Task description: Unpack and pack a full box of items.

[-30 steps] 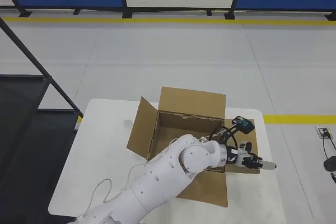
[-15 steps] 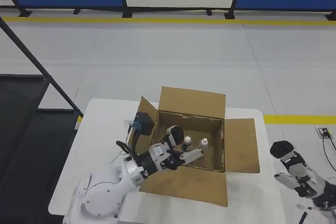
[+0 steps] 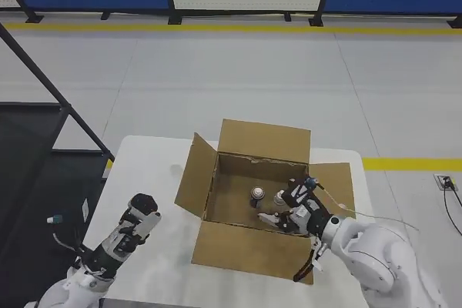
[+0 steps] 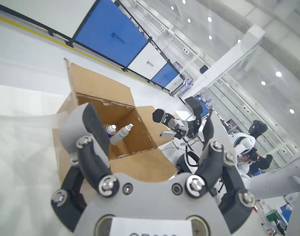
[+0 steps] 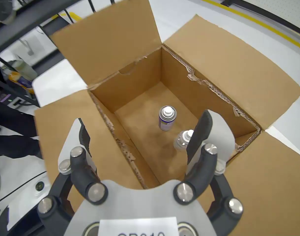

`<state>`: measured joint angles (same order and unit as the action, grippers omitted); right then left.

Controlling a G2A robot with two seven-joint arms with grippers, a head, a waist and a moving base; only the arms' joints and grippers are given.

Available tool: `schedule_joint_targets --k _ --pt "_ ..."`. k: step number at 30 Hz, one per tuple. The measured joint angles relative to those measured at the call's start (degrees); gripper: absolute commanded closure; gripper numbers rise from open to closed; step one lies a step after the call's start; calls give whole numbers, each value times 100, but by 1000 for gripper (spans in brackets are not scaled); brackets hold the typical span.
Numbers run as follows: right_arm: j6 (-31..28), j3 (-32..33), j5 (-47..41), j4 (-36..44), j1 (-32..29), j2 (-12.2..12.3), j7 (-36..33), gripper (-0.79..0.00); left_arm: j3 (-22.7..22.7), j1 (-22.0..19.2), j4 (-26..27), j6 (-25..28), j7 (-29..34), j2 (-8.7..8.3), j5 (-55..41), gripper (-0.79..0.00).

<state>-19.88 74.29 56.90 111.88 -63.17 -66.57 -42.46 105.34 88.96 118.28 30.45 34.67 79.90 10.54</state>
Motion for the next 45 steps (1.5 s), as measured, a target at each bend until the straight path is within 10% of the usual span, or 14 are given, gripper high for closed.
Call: schedule_joint_targets --k 12,25,35,41,45 --pt "-236 -233 50 -89 124 -16 -21 -785 60 47 -30 -2 -56 -3 44 -785" --pt "150 -2479 -517 -3126 3270 -647 -1534 -785 579 -111 -369 -728 -310 -122 -937 -785" --pt "475 -3704 -666 -5189 4522 -1272 -2010 -785 623 -91 -380 -735 -281 -137 -988 -785" --pt "462 -3949 -828 -6019 4787 -1526 -1894 -382 623 -91 -380 -735 -281 -137 -988 -785" --pt "375 -4034 -950 -6442 4881 -1654 -1822 -268 623 -91 -380 -735 -281 -137 -988 -785"
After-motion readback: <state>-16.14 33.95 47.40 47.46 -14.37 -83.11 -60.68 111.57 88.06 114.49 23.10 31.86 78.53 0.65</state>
